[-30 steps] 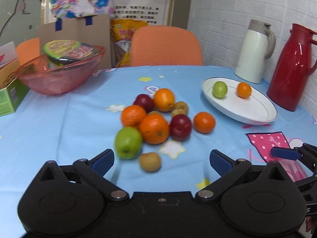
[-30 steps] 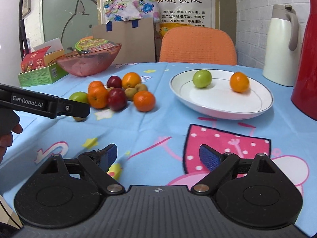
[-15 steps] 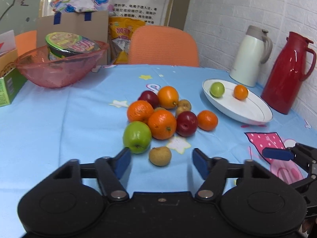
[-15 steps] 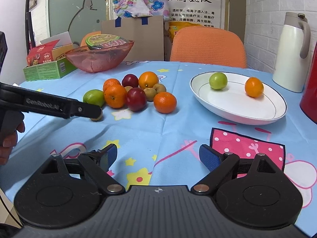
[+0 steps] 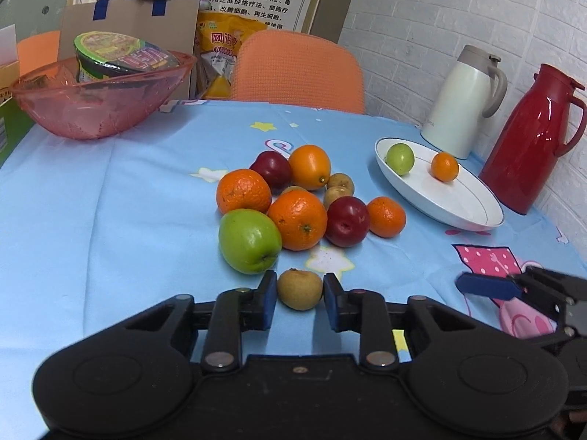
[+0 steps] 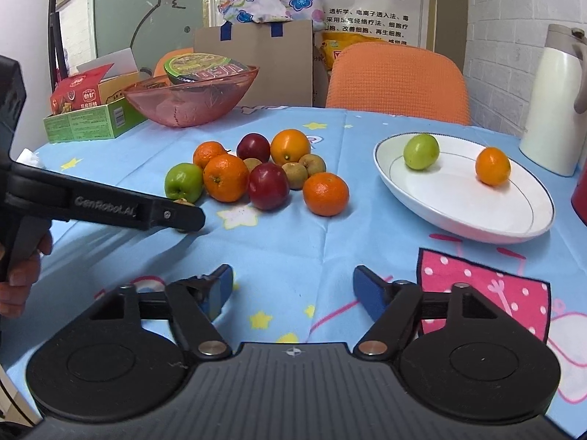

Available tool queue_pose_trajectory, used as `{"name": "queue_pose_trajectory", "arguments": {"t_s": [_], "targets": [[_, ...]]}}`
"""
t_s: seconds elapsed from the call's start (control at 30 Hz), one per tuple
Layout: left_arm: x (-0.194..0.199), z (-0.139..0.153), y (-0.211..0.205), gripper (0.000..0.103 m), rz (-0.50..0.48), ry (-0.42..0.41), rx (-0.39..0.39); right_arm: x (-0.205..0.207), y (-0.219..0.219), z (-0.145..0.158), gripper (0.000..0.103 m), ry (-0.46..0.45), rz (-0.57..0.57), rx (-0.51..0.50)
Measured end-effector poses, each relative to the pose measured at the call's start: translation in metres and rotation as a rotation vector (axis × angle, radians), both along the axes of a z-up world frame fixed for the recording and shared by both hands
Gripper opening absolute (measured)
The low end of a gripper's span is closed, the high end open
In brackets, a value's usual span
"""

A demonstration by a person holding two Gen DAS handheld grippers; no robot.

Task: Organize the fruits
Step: 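Grasp a brown kiwi with the left gripper while the right gripper grasps a red plum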

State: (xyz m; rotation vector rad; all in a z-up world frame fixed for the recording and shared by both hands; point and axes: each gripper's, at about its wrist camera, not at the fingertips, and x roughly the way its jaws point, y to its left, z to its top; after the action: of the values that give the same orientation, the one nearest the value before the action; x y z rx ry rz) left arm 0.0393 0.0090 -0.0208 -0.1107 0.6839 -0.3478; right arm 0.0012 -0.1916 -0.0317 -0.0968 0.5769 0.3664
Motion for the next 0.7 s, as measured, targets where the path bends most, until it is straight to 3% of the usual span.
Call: {"name": "queue_pose_trajectory", "arguments": {"t_s": [0.33, 0.7], "targets": [[-0.017, 0.007, 0.013, 0.091, -0.007, -0.029, 0.021, 0.036, 0.036, 0.014, 0.077, -0.086, 0.072, -0.096], [-0.017, 0.002, 0.03, 0.092, 0.023, -0.005, 0.02, 0.058, 0.058, 0.011, 0.072, -0.13, 0.119, -0.227]]}}
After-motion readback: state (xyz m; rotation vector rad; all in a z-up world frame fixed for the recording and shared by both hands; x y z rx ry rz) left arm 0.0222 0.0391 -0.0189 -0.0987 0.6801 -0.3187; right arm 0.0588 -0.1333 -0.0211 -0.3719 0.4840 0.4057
